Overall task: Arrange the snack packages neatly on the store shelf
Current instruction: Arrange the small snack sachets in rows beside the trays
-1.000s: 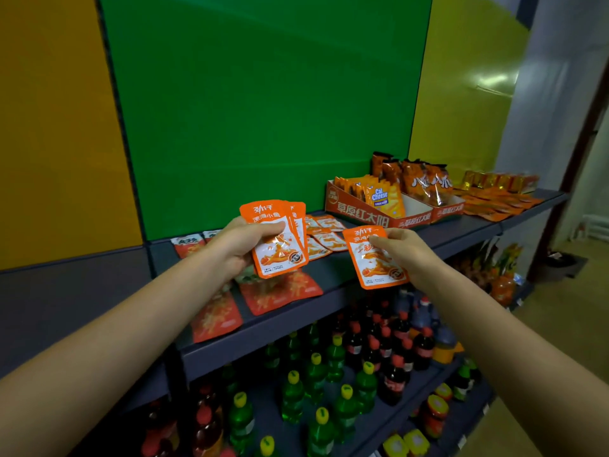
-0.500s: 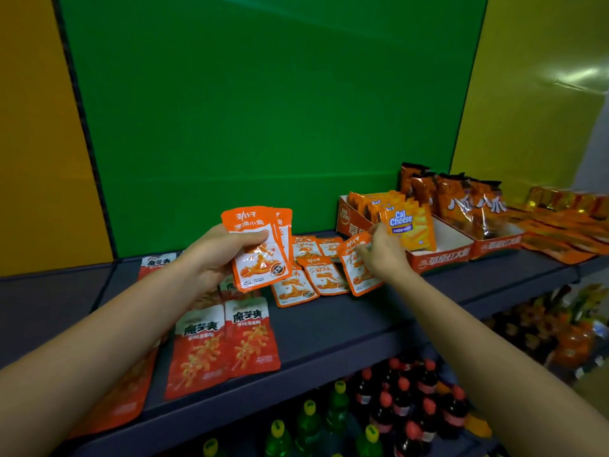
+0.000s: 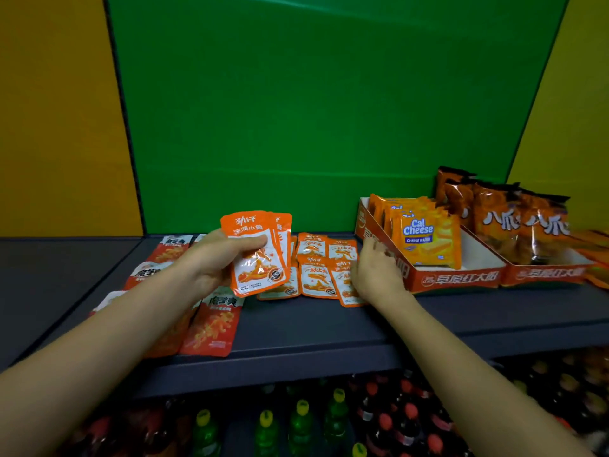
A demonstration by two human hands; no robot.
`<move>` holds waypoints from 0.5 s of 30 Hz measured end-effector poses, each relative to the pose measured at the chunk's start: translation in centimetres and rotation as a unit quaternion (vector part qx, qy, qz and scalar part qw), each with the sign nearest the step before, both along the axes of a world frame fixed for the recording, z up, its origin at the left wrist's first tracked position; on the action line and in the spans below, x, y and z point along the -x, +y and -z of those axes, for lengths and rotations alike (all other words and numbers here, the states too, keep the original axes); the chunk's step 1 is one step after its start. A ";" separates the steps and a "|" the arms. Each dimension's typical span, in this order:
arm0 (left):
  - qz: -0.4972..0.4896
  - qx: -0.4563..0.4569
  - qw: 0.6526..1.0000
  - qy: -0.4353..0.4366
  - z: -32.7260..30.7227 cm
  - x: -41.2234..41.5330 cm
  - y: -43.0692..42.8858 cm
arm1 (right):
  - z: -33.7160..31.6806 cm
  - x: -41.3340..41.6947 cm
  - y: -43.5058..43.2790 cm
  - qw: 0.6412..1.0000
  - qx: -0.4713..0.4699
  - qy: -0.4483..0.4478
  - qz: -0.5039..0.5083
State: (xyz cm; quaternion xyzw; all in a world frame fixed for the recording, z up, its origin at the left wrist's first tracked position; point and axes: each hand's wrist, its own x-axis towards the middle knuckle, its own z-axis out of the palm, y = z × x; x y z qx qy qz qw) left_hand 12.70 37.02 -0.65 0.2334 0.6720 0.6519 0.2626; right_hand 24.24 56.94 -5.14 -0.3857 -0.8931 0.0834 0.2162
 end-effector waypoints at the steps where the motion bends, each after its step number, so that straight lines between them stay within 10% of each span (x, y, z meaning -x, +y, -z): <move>1: -0.002 -0.005 1.000 -0.005 0.1 -0.4 0.0 | -0.4 -0.5 -0.4 0.998 -0.046 -0.032 -0.006; 5: -0.008 0.008 1.000 -0.014 0.9 -1.8 -0.3 | -1.8 -2.1 -2.3 0.988 -0.132 0.019 -0.079; 15: -0.030 0.004 0.998 -0.049 2.3 -4.8 -1.6 | -1.0 -1.6 -7.3 0.899 0.301 0.150 -0.282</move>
